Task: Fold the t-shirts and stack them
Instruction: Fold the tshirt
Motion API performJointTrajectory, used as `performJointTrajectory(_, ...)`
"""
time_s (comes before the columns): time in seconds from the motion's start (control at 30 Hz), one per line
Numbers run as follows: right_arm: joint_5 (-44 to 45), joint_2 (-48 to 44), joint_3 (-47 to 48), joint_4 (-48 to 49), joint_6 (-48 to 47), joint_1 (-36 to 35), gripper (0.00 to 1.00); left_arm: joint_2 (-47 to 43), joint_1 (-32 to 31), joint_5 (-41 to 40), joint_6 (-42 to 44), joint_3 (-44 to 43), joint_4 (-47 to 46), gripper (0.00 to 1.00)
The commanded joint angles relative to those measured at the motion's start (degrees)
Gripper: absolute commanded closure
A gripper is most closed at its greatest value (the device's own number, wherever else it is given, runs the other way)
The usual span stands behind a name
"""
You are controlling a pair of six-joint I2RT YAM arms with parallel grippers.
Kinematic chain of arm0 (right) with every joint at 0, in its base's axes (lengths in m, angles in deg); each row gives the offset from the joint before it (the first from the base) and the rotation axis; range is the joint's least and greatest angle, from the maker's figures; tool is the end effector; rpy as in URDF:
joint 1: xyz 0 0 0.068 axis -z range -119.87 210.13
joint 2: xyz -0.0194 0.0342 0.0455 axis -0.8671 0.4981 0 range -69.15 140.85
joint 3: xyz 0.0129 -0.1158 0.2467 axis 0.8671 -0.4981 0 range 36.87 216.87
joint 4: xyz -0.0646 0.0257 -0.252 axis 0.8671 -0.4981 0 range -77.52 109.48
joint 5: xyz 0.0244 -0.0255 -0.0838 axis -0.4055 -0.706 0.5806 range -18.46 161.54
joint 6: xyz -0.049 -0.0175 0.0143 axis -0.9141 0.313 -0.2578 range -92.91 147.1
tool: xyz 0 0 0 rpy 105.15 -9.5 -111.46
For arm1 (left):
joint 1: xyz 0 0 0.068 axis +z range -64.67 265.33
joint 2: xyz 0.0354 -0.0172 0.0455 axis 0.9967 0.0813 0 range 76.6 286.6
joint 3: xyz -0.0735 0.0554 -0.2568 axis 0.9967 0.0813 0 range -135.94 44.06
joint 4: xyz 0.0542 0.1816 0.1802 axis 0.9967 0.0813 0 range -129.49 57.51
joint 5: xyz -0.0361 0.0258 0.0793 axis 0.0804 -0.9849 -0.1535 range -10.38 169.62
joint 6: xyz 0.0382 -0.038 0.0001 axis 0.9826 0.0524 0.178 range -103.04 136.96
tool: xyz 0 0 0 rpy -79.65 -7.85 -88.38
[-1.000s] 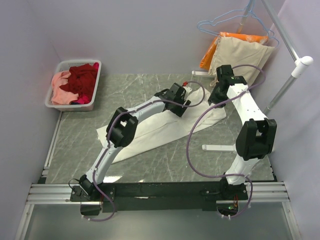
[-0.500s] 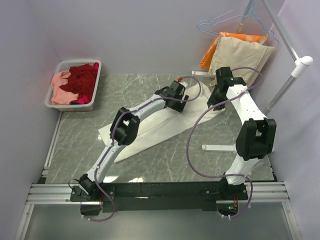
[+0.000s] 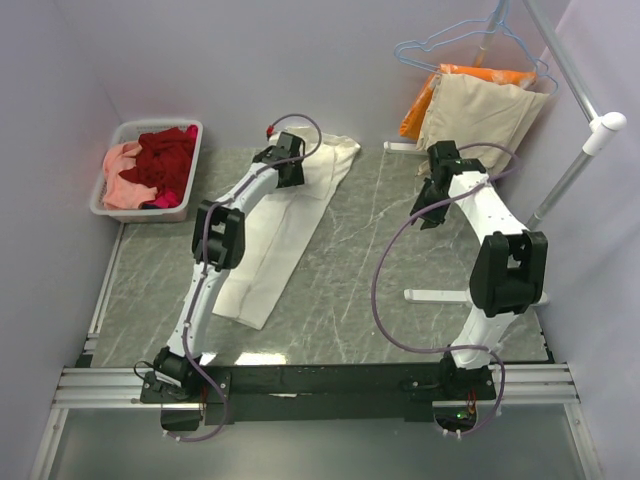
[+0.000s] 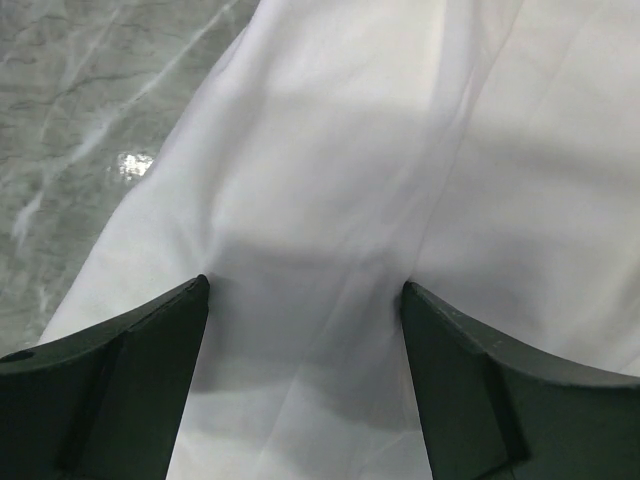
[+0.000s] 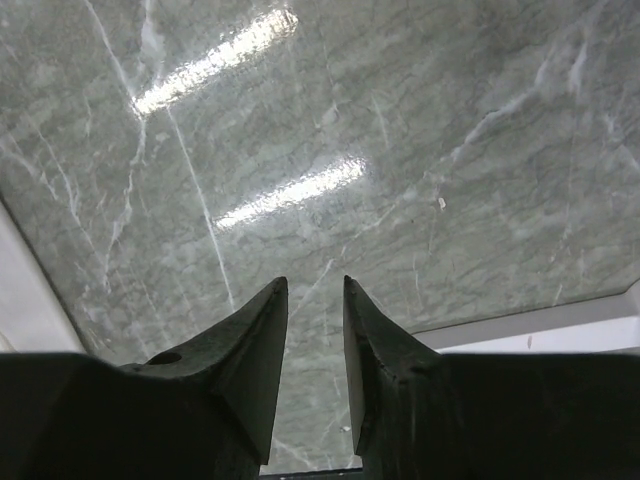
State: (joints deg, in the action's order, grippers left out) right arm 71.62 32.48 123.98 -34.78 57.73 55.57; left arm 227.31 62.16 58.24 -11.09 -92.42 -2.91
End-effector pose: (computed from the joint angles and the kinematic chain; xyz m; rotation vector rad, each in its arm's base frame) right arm 0.3639 0.0288 0.2666 0.6283 2.7120 0.1558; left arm 0.5293 -0.2125 0.1576 -0.2600 2.3633 0.0389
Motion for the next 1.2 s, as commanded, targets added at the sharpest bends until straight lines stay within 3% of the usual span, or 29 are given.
performJointTrajectory(0.0, -0.43, 2.70, 3.94, -0.06, 0.04, -1.94, 0.64, -1.82, -0.20, 0.02, -0.43, 6.82, 5.54, 0.17)
performJointTrajectory(0.27, 4.75, 9.29, 12.63, -0.94, -2.77, -13.00, 0.64, -22.80, -0.20, 8.91, 3.01, 23.63, -11.35, 0.17)
performJointTrajectory(0.37, 6.34, 12.54, 15.53, -0.85, -5.22, -17.40, 0.64, -24.06, -0.20, 4.35, 3.09, 18.72, -6.52, 0.17)
performJointTrajectory(0.57, 8.73, 18.61, 20.11, -1.55, -10.77, -29.89, 0.64, -26.71, 2.43, -4.54, 1.69, 18.28, -2.33, 0.16)
performJointTrajectory(0.77, 6.25, 22.21, 22.39, -1.20, -14.02, -38.94, 0.64, -22.57, 8.67, 1.42, -1.39, 11.51, 6.13, 0.16)
performJointTrajectory(0.97, 5.64, 25.81, 28.45, -1.82, -15.95, -47.63, 0.63, -26.96, 10.17, 3.72, -3.94, 20.44, 4.91, 0.16)
performJointTrajectory(1.17, 2.83, 29.77, 34.26, -3.31, -16.92, -51.69, 0.59, -30.13, 13.24, 7.76, -4.29, 25.65, 3.94, 0.16)
